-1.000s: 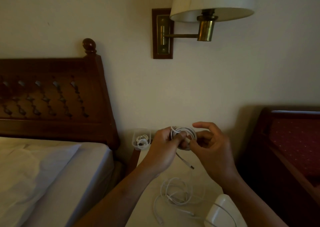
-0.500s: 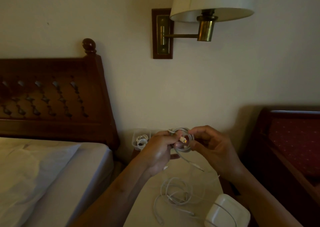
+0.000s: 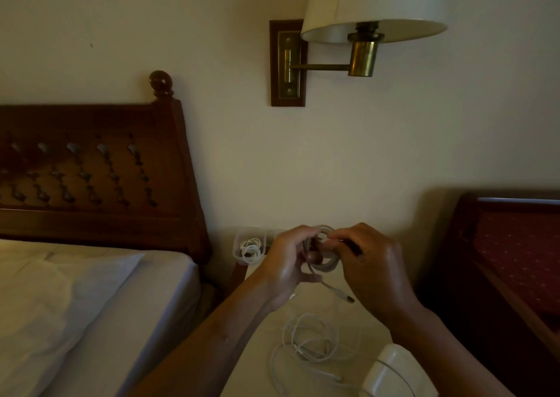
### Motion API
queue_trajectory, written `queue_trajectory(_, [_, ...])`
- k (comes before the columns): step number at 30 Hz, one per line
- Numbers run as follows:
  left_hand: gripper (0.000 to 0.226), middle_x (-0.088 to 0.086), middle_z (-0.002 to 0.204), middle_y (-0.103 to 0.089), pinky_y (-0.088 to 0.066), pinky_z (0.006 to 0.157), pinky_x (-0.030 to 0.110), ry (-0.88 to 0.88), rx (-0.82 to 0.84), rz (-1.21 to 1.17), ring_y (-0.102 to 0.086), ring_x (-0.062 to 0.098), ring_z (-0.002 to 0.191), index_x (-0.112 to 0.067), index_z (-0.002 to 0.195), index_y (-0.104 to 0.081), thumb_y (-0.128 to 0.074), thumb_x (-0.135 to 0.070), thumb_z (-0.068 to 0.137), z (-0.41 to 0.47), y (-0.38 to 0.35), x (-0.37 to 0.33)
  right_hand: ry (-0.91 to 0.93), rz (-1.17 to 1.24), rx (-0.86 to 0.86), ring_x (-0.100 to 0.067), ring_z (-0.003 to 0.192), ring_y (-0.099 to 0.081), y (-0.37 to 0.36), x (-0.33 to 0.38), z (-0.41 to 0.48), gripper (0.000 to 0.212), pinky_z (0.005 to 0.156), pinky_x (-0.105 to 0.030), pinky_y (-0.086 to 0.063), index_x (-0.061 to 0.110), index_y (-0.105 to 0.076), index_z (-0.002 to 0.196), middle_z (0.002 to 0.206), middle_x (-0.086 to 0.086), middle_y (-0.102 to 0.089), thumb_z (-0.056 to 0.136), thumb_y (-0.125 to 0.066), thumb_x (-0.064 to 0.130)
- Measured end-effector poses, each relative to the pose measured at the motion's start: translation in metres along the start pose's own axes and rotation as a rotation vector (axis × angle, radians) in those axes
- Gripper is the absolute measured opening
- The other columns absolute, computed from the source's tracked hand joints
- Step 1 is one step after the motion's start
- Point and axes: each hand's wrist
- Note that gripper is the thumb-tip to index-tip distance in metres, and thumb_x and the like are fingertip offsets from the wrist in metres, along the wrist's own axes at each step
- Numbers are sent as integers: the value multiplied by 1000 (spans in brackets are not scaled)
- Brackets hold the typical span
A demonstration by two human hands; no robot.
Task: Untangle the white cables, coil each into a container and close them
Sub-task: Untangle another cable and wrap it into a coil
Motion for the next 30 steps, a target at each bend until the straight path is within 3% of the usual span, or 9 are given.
queue_trajectory(4, [59,0,61,-50,-53,89,54,-34,-98,131,-52,27,77,-22,63,-64,-39,-48,109,6,0,-2,-141,48,45,-3,78,-66,4,3,2,8,63,-11,-51,17,-70,95,83,13,-66,97,-65,11])
queue_trajectory(6, [59,3,62,-53,-53,94,60,-55,-147,145,-56,27,78,-21,59,-58,-41,-47,109,10,-1,0,-179,80,47,-4,76,-66,6,6,2,10,60,-13,-51,19,-68,93,80,13,-66,98,-62,12])
queue_trajectory(9, [67,-8,53,-54,-46,75,40,-72,-163,151,-56,16,59,-19,51,-60,-40,-45,110,14,3,4,-193,87,43,-5,75,-68,8,7,0,12,60,-16,-55,19,-67,93,82,10,-68,98,-62,9])
queue_trajectory(13, [59,-8,53,-32,-24,68,39,-94,-99,136,-29,13,52,-24,55,-47,-40,-47,109,13,6,3,-238,157,19,-8,75,-69,17,3,-1,17,54,-22,-58,23,-69,90,81,12,-69,96,-64,9])
queue_trajectory(17, [58,-8,56,-31,-32,67,35,-39,-6,11,-34,10,53,-25,59,-53,-38,-50,109,9,3,0,-298,188,-47,-7,79,-71,16,0,0,12,61,-19,-58,23,-65,95,91,10,-71,100,-60,13])
queue_trajectory(20, [53,-6,58,-37,-31,76,40,-11,21,-46,-38,13,58,-22,65,-50,-37,-46,110,5,-8,8,-474,265,-81,-15,88,-72,0,-1,1,12,73,-36,-62,22,-58,105,99,1,-70,106,-47,26])
queue_trajectory(23, [48,-4,64,-43,-24,83,43,-12,11,-81,-39,14,63,-21,69,-47,-33,-39,112,1,-14,17,-525,279,-152,-9,75,-67,-14,6,4,14,59,-21,-54,27,-54,102,88,1,-64,108,-42,26])
queue_trajectory(28, [42,-2,74,-56,-31,80,39,-31,78,-93,-50,15,76,-20,78,-59,-36,-36,109,-10,-4,19,-436,360,-105,-12,55,-58,-20,11,14,19,49,-36,-51,29,-57,96,68,1,-62,108,-43,31])
queue_trajectory(30, [40,0,81,-63,-33,83,40,-1,126,-87,-55,15,81,-18,92,-66,-34,-36,108,-14,0,15,-378,395,-86,-7,50,-56,-19,11,13,20,44,-29,-47,29,-58,94,61,3,-59,108,-44,28])
Point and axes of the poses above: each hand's wrist, its own z-axis towards the middle knuckle, its own y-axis out of the back of the hand, x = y × z
